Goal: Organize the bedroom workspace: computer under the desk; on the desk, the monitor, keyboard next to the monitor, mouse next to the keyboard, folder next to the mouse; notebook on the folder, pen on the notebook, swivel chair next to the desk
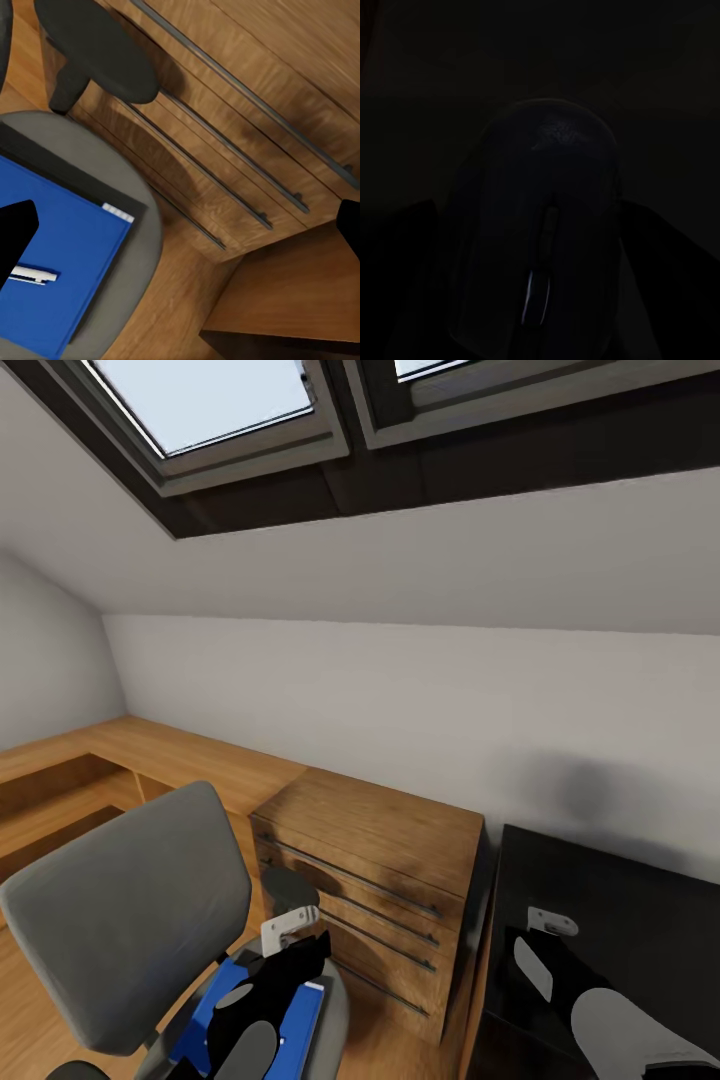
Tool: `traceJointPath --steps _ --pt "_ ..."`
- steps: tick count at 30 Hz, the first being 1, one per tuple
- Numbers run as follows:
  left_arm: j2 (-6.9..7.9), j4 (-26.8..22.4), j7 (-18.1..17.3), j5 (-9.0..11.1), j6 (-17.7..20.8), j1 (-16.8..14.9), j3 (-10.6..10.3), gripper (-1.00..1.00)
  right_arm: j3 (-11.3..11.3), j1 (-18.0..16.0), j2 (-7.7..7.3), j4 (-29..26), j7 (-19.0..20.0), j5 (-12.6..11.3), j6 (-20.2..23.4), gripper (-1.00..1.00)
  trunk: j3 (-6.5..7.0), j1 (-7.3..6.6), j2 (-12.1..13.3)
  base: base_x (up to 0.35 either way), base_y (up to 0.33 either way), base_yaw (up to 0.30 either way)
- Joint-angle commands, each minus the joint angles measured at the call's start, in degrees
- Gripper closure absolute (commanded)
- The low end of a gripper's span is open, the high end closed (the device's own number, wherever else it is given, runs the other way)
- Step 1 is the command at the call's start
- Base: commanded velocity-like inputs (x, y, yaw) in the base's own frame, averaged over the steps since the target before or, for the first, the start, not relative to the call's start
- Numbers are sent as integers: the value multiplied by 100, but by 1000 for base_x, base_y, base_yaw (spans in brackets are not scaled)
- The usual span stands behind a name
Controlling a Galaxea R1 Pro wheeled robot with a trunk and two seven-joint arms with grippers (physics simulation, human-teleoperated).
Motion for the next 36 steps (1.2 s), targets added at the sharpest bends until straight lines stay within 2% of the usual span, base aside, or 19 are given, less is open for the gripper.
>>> traceJointPath --steps 1,4,5,6,9,15,24,30,36 --pt "6 -5 44 31 15 -7 -8 -100 48 -2 -5 -18 -37 -35 37 100 -7 0 -5 0 0 0" --pt "27 3 43 74 19 -7 8 -100 48 -2 -5 -29 -36 -35 28 100 -7 0 -5 0 0 0" --pt "42 3 45 127 21 -7 17 -100 48 -2 -5 -34 -31 -35 23 100 11 -21 35 0 0 0" --pt "118 5 44 259 23 -7 25 -100 48 -2 -5 -51 -18 -35 19 100 29 -43 75 0 0 0" --pt "145 6 44 294 23 -7 28 -100 44 -2 -7 -99 -13 -34 10 100 83 -109 196 0 0 0" --pt "161 15 43 334 24 -7 38 -100 48 3 -16 -763 -23 -33 90 100 190 -241 436 0 0 0" --pt "163 27 43 354 24 -7 42 -100 47 101 -22 -2115 -32 -83 947 100 352 -439 797 -218 0 0" --pt "169 27 43 358 24 -7 48 -100 46 216 -23 -2540 -40 -300 1226 100 460 -571 1038 -330 0 0" --pt "171 31 43 385 24 -7 51 -100 46 332 -21 -2859 -52 -371 1439 100 567 -702 1279 -336 0 0"
